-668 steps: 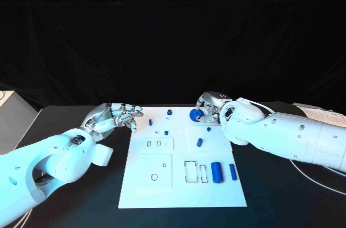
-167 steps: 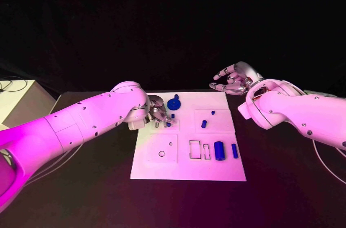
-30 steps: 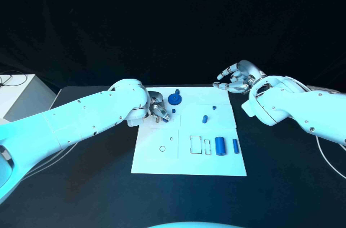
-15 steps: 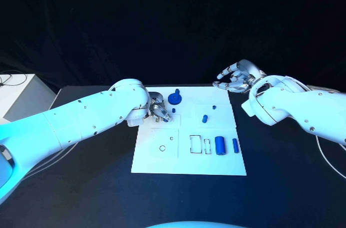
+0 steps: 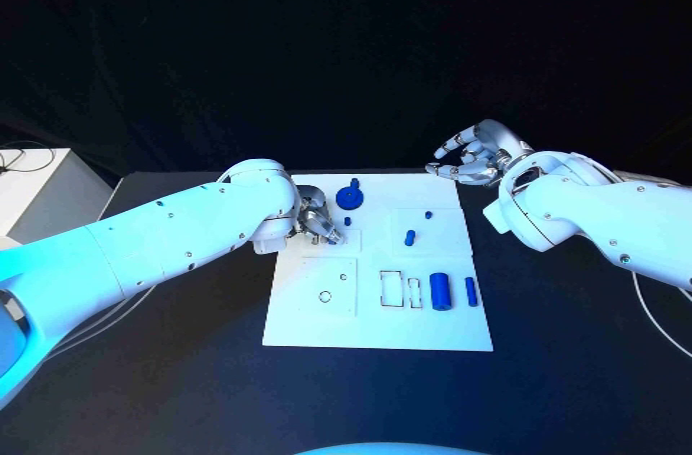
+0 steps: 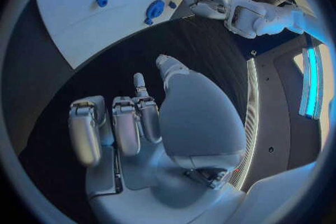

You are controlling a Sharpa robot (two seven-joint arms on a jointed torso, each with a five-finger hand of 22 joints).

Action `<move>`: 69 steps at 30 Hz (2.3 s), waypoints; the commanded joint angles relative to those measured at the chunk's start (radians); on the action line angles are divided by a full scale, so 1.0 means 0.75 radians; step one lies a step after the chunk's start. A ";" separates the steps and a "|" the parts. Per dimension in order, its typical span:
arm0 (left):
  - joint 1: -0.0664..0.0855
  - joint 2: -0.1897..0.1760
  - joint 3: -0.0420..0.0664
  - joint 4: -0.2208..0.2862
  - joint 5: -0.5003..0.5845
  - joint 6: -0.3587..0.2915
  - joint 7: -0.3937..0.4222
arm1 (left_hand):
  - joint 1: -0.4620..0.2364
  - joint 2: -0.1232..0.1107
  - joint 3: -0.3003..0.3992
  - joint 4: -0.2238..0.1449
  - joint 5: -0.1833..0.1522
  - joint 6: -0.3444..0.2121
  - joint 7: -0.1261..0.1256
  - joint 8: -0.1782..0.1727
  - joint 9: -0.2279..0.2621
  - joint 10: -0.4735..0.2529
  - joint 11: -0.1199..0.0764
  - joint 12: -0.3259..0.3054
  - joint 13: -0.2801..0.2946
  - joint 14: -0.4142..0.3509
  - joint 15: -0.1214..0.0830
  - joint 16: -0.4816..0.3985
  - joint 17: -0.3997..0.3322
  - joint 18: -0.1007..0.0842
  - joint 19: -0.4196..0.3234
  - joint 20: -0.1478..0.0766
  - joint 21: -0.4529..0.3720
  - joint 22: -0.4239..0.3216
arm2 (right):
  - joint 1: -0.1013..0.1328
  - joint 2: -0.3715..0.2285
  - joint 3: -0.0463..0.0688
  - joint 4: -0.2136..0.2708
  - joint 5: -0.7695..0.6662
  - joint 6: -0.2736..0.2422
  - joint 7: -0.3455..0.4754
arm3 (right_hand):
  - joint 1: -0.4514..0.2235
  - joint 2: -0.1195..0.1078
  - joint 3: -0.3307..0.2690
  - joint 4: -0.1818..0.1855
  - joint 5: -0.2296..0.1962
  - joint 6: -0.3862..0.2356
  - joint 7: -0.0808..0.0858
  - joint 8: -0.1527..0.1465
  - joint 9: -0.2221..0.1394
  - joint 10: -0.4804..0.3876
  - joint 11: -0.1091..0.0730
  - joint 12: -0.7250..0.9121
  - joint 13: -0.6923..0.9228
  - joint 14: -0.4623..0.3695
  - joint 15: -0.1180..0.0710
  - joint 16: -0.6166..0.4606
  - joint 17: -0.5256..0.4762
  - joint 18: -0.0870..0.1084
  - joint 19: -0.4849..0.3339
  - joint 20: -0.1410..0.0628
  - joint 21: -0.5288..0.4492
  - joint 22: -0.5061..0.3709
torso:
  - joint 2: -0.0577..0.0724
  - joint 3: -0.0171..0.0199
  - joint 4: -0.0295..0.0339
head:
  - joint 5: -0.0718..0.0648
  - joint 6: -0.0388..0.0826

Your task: Assemble the parts on the task board

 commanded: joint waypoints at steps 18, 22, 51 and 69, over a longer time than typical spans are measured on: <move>-0.002 -0.002 0.003 0.005 -0.001 -0.028 0.005 | -0.002 0.013 -0.059 0.027 -0.009 -0.007 0.008 -0.014 0.006 -0.013 -0.004 -0.003 -0.003 0.138 -0.009 0.006 0.351 -0.006 -0.004 -0.009 -0.015 0.016 | -0.004 -0.001 0.000 0.001 -0.011 -0.004 0.018 | -0.014 0.001 -0.009 -0.001 0.006 -0.009 0.003 0.003 -0.001 0.031 0.000 -0.003 0.249 0.144 0.004 0.006 0.350 -0.019 0.140 0.001 0.003 0.351 | 0.002 -0.0016 -0.0005 | -0.001 0.002; -0.002 -0.003 0.005 0.008 -0.001 -0.033 0.005 | -0.001 0.013 -0.078 0.037 -0.010 -0.007 0.009 -0.016 0.007 -0.016 -0.003 -0.004 -0.005 0.138 -0.008 0.006 0.351 -0.006 -0.004 -0.009 -0.016 0.015 | -0.004 -0.002 0.000 0.001 -0.011 -0.004 0.018 | -0.014 0.001 -0.009 -0.001 0.006 -0.009 0.003 0.003 -0.001 0.031 0.000 -0.003 0.249 0.144 0.004 0.006 0.350 -0.019 0.140 0.001 0.003 0.351 | 0.001 -0.0011 0.0001 | -0.001 0.001; -0.002 -0.006 0.009 -0.003 0.002 -0.022 0.001 | 0.012 0.007 -0.179 0.094 -0.024 -0.004 0.010 -0.025 0.014 -0.018 -0.002 -0.002 -0.004 0.138 -0.007 0.006 0.351 -0.006 -0.003 -0.008 -0.017 0.017 | -0.006 -0.002 0.000 -0.001 -0.011 0.002 0.016 | -0.023 0.004 -0.013 -0.001 0.006 -0.009 0.003 0.003 -0.001 0.031 0.000 -0.003 0.249 0.144 0.004 0.006 0.350 -0.019 0.140 0.001 0.003 0.351 | 0.000 -0.0005 0.0013 | 0.000 -0.005; -0.002 0.000 0.008 -0.019 0.015 -0.029 0.002 | 0.069 0.025 -0.256 0.149 -0.115 -0.001 0.010 -0.037 0.022 -0.021 -0.002 -0.003 -0.007 0.138 -0.007 0.006 0.351 -0.005 -0.005 -0.007 -0.021 0.015 | -0.006 -0.002 0.000 -0.001 -0.010 0.002 0.017 | -0.023 0.004 -0.013 -0.001 0.006 -0.009 0.003 0.003 -0.001 0.031 0.000 -0.003 0.249 0.144 0.004 0.006 0.350 -0.019 0.140 0.001 0.003 0.351 | 0.000 0.0002 0.0002 | 0.002 -0.002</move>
